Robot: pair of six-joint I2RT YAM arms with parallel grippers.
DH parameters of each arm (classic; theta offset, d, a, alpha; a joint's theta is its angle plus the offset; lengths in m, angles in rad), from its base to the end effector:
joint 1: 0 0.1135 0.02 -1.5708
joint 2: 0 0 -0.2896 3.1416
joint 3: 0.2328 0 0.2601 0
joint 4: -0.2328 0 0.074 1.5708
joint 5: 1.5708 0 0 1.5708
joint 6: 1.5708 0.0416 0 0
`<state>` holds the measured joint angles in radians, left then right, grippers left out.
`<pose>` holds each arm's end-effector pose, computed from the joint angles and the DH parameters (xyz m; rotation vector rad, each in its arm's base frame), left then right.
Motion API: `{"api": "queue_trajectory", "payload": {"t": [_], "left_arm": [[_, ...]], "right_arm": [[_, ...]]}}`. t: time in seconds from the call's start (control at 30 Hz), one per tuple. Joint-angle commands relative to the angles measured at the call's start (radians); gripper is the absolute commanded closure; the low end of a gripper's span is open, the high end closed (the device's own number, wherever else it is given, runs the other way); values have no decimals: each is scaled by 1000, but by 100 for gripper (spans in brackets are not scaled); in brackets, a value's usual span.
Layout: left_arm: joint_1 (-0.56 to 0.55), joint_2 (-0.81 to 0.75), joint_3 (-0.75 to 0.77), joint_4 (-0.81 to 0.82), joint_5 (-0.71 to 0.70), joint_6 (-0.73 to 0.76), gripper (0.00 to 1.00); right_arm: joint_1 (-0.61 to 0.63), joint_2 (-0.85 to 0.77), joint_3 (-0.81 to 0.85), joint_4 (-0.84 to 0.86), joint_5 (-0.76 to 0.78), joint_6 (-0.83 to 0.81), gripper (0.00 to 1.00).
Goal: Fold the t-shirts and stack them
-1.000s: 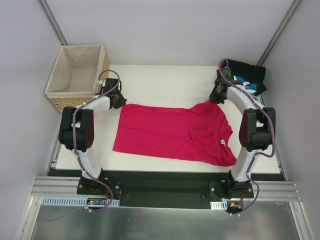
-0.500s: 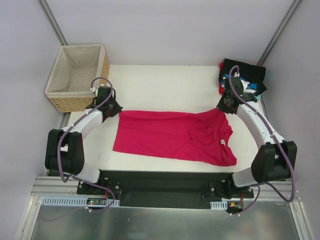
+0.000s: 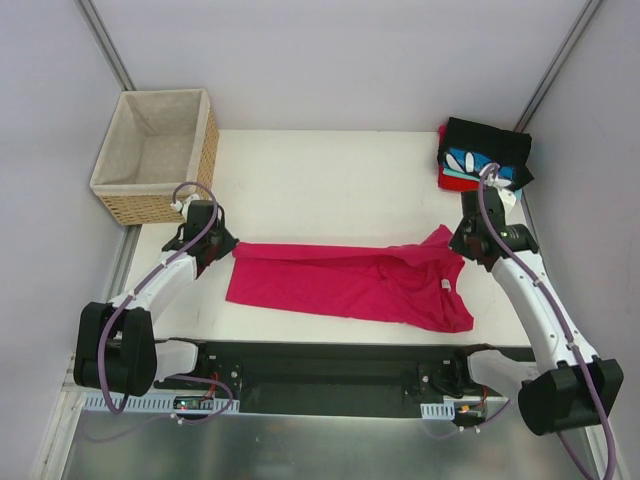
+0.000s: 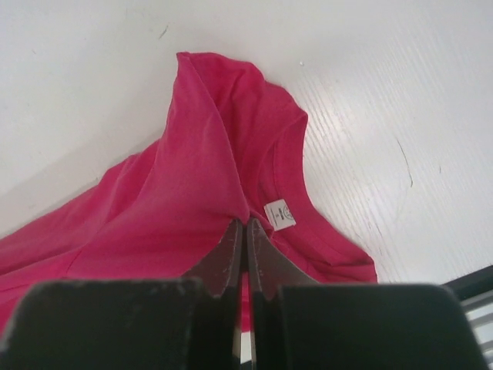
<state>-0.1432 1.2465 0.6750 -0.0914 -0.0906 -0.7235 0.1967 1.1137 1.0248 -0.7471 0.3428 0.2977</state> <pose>0.2619 -0.0340 0.2305 -0.6932 2.1473 -0.3694 0.2239 0.0304 0.3267 0.2745 2.3350 -0.1728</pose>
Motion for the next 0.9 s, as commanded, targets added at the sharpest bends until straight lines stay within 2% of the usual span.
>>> {"api": "queue_trajectory", "payload": {"t": [0.0, 0.27, 0.57, 0.87], "left_arm": [[-1, -45, -38, 4, -66, -13, 100], [-1, -42, -40, 4, -74, -8, 100], [-2, -45, -49, 4, -72, -2, 100], [-16, -59, -61, 4, -84, 13, 100]], "right_arm": [[44, -86, -54, -69, 38, 32, 99], [162, -179, -152, -132, 110, 100, 99], [196, -265, -215, -202, 133, 147, 99], [219, -279, -311, -218, 147, 202, 99]]}}
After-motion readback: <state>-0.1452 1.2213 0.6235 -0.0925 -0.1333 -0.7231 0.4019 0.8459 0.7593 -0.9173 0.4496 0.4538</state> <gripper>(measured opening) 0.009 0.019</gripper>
